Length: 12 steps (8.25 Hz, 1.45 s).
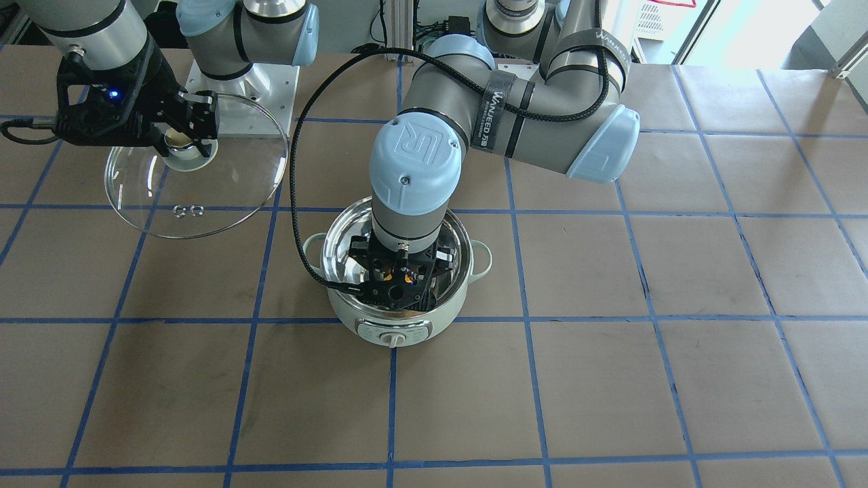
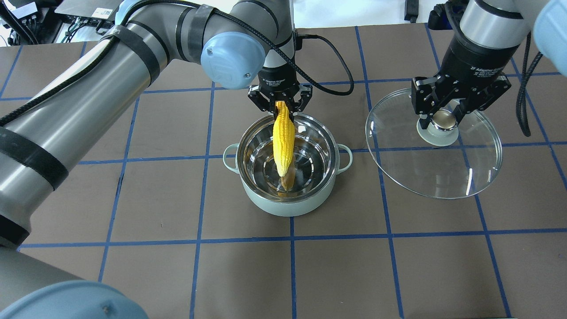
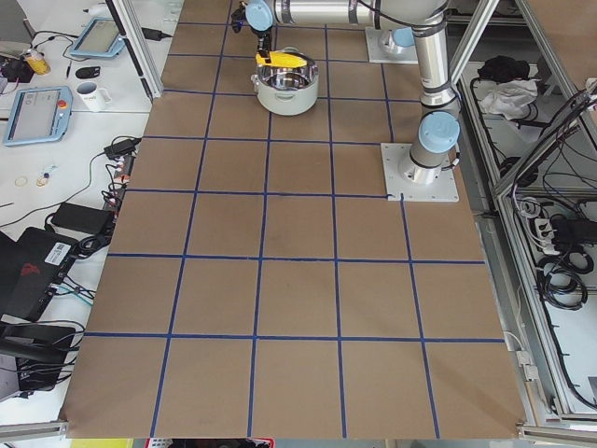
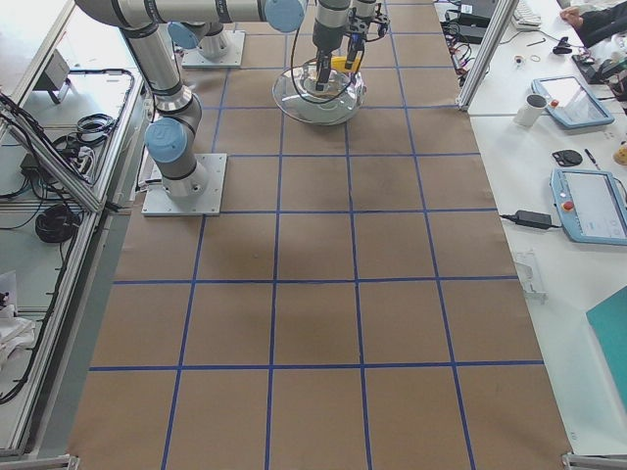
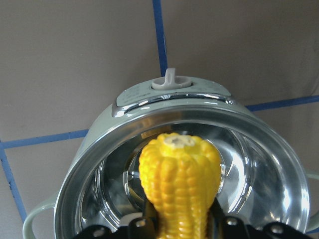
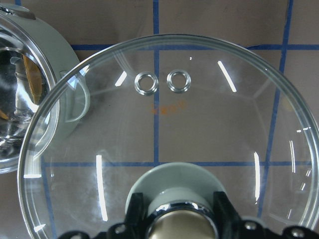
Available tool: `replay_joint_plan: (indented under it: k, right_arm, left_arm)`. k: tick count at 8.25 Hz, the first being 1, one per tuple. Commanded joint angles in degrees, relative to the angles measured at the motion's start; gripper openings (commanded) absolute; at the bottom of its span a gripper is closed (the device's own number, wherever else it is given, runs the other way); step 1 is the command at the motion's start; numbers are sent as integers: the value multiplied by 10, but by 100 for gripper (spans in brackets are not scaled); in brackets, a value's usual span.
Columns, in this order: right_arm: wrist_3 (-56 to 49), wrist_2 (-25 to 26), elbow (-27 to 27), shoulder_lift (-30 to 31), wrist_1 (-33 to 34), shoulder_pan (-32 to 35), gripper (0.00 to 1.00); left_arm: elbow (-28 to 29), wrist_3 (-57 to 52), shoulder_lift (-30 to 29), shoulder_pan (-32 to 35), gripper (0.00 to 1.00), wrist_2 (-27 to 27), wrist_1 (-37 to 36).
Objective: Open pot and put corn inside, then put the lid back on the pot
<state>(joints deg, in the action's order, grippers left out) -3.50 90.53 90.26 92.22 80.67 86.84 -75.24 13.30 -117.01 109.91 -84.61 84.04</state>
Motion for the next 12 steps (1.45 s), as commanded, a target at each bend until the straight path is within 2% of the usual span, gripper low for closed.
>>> replay_joint_plan:
  k: [1, 5, 8, 9, 10, 12]
  right_arm:
    - [1, 0, 0, 0, 0, 0, 50]
    - [0, -1, 0, 0, 1, 0, 50]
    - [1, -4, 0, 0, 1, 0, 49]
    - [2, -5, 0, 0, 1, 0, 49]
    - [1, -5, 0, 0, 1, 0, 49]
    - [1, -5, 0, 0, 2, 0, 49]
  left_arm:
    - [-2, 10, -3, 3, 0, 1, -18]
    - [-25, 10, 6, 6, 0, 0, -18]
    - [-43, 52, 9, 6, 2, -1, -29]
    - [-46, 54, 7, 6, 19, 0, -59]
    - [-47, 75, 2, 7, 41, 0, -100]
    - [-47, 119, -1, 25, 61, -8, -116]
